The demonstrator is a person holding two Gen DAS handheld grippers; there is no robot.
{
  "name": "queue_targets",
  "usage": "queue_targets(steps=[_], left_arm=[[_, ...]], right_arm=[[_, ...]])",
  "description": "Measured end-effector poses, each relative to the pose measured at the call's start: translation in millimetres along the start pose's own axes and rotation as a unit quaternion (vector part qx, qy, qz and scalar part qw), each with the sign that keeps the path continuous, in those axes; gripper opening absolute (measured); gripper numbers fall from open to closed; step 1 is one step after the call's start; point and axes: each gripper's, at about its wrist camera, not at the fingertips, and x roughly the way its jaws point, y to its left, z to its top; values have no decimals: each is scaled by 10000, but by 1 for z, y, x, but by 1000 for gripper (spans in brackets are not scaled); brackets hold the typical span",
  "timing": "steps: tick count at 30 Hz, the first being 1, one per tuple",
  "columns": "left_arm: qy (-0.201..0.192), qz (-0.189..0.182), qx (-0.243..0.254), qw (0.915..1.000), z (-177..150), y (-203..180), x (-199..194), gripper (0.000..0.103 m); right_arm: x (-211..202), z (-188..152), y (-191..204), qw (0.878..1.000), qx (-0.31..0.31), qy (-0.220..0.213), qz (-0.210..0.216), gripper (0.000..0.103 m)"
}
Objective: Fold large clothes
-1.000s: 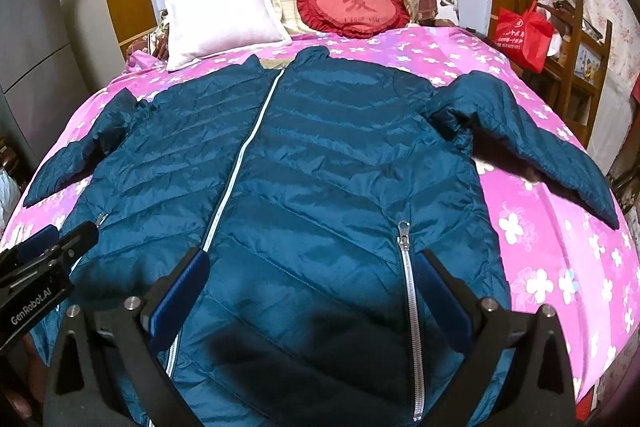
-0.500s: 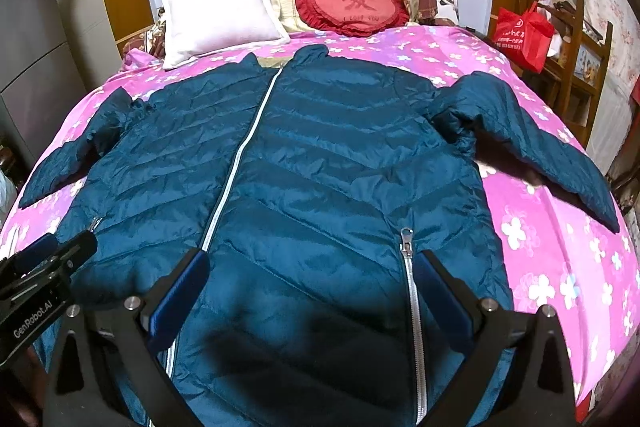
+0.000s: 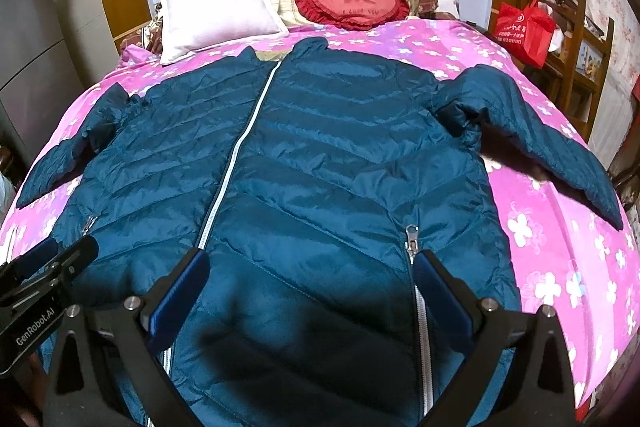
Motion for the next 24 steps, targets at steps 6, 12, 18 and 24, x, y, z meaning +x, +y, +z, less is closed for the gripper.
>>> queue_targets(steps=[6,12,18,24], left_arm=[[48,20,-24,10000,-1,3,5,47],[69,21,-26,10000,-1,3,7,47],[71,24,-26,10000,-1,3,7,47],[105,1,-51,9999,0,5,11,47]], right_arm=[[3,0,-1,10000,12,42,24,103],[6,0,3,9999,-60,77,-37,103],[10,-2,3,9998,-97,131,-121,103],[14,-1,4,9998,-76,177,-82,103]])
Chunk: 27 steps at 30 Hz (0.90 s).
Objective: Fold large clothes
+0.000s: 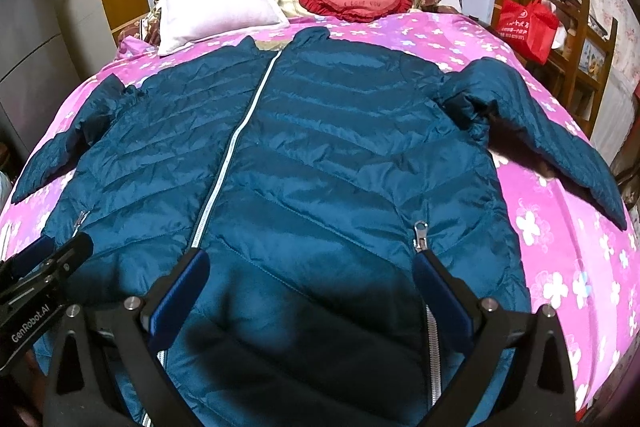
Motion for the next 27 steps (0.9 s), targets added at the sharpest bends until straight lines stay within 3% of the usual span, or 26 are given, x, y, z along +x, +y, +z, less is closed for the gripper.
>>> queue_targets(steps=[27], left_arm=[[-45,40,93,9999,13,-5,1,47]], right_arm=[[6,10,5,9999,14,-15,105,103]])
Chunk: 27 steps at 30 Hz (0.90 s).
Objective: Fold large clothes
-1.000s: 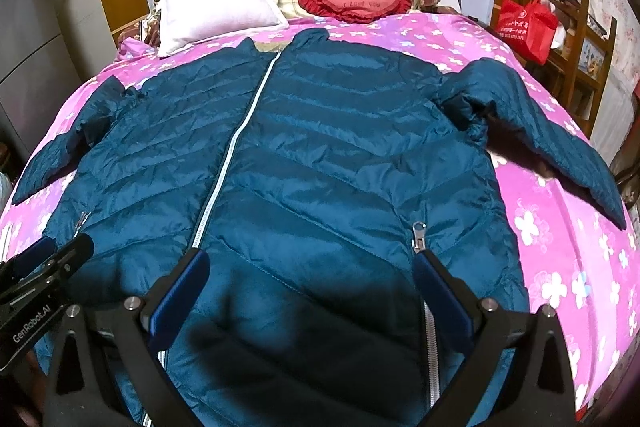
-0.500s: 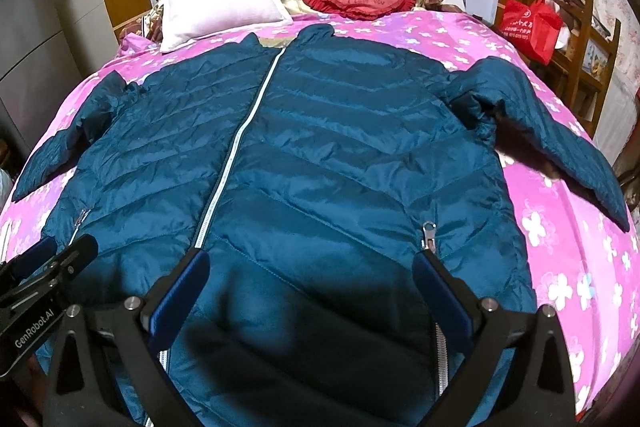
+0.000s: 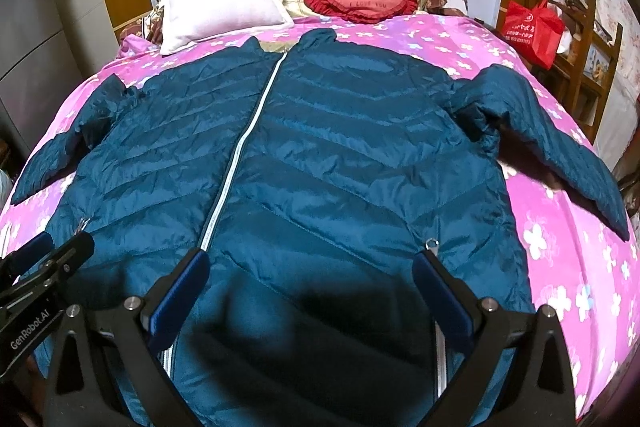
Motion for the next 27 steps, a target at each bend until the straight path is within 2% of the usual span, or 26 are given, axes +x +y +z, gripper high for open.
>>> queue_targets(steps=[10,27], left_arm=[[4,-53,-70,10000,0,1,3,47],[110,-28,-146,9998,-3,6,13,47]], right_arm=[[3,12,5,10000,10,35,28,103],[11,11,7,9999,39,98,73,103]])
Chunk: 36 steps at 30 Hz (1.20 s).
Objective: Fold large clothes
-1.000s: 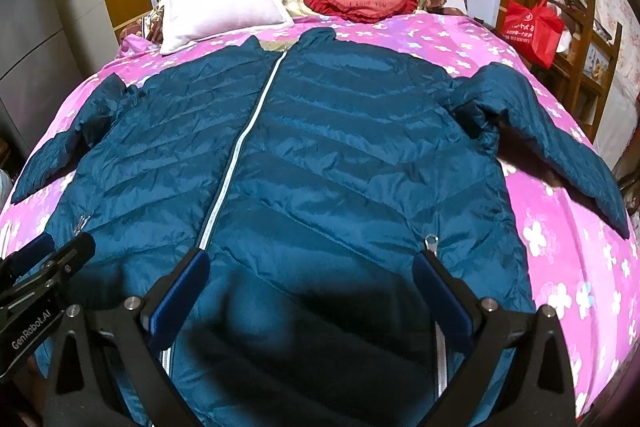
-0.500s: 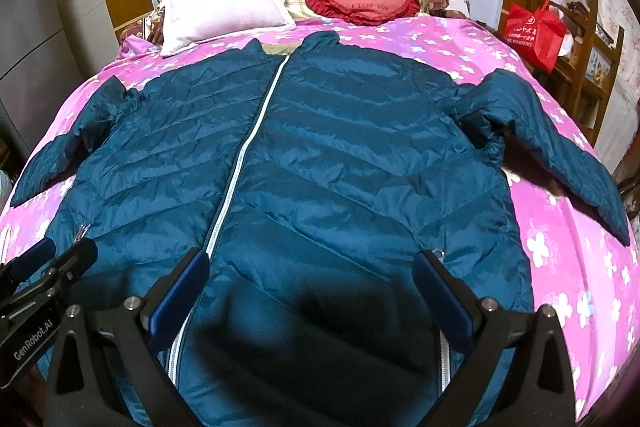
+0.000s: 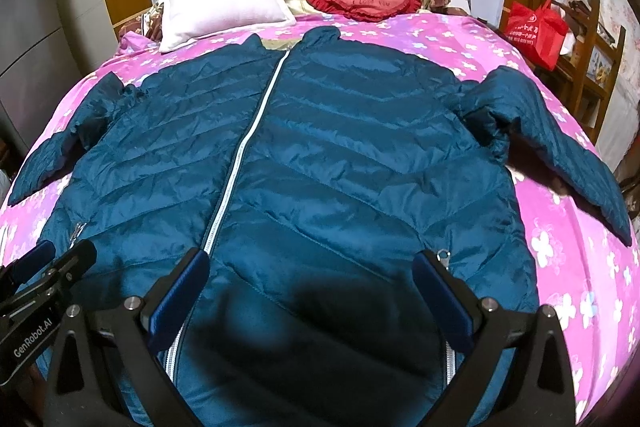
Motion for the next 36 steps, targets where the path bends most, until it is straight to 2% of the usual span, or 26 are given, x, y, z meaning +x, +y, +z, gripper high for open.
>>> queue_targets(steps=[14,26,32,36], left_arm=[[51,65,-14,10000,4,6,8,47],[-53,235,-85,9997,27,25,15,47],[-182,456,-201,9986,51,59,16,47],[-162,536,-655,9963,69,108,20,47]], right_arm=[[9,2,6,10000,-63,50,-20,103],[27,21,18,9999,-127,74,51,103],[42,36,29,9998,-205,59,52,103],[58,45,41,9993,-361,122,49,103]])
